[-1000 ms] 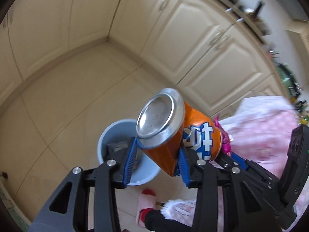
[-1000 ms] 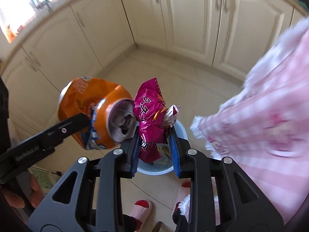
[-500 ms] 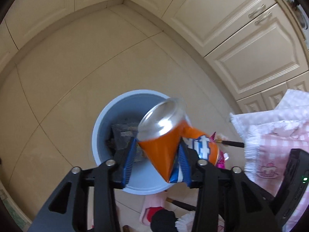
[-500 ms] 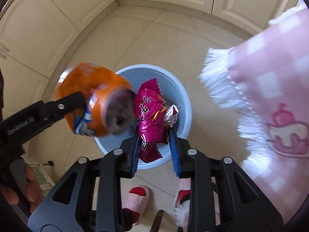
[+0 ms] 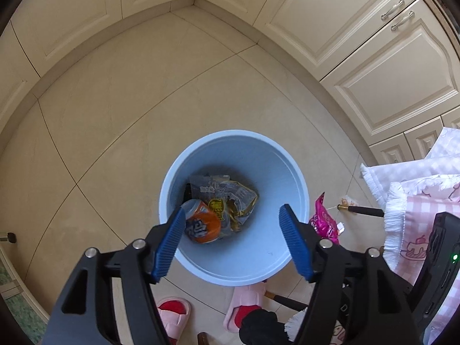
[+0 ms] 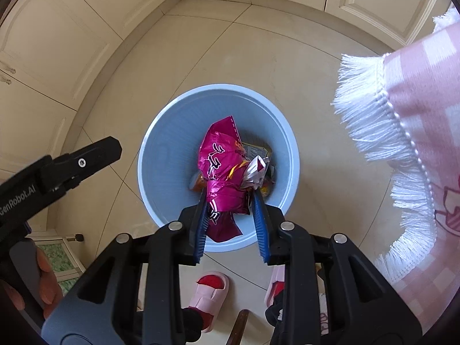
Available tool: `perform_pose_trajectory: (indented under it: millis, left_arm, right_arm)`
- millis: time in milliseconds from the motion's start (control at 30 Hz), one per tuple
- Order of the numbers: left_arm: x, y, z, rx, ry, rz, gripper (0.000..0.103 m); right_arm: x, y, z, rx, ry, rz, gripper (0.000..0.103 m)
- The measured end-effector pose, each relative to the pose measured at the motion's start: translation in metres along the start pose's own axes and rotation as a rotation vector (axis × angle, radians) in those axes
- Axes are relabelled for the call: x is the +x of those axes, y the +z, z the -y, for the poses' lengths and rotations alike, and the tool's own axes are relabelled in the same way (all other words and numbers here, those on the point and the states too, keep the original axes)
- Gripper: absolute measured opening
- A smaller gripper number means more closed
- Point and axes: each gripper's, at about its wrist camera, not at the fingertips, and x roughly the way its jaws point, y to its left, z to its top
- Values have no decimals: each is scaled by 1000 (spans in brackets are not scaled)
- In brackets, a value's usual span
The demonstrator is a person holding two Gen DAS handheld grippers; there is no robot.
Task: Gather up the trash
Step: 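Open both grippers to drop the can and wrapper into the bucket, then move both open grippers back over the table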
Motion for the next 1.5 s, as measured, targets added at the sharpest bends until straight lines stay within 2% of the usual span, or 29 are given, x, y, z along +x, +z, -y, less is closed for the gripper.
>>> perform_pose_trajectory:
  millis: [267,300,400,633,867,1000,1167,1267,1400,1500]
  left_arm:
    - [0,-2,0,7,15,-10,67]
    - [0,-1,1,8,15,-11,67]
    - [0,-2,4,20,20,-15,68]
    - [1,-1,5,34,29,-25,68]
    - [-17,-10,12,70,25,10,68]
    - [-66,-25,15,92,30,101,68]
    - [-167,-43,31,149,14,275,68]
    - [-230,-60,49,189,-16,381,68]
    - [-302,-89,91,280,-58,499,73]
    - [-340,-112,135,342,-140,545,75]
  right_arm:
    - [-3,6,1,9,4,34,31]
    - [-4,6,2,10,5,37,32]
    - [-6,6,4,15,4,44,45]
    - [-11,6,6,16,0,45,45]
    - [-30,2,-14,-80,-95,109,45]
    - [-78,-11,-32,-148,-159,191,45]
    - [-173,-33,-51,-172,-100,319,46]
    - [-237,-53,-69,-225,-105,419,46]
    - [-327,-87,-69,-216,-134,575,50]
    - [-388,-112,-43,-164,-180,674,52]
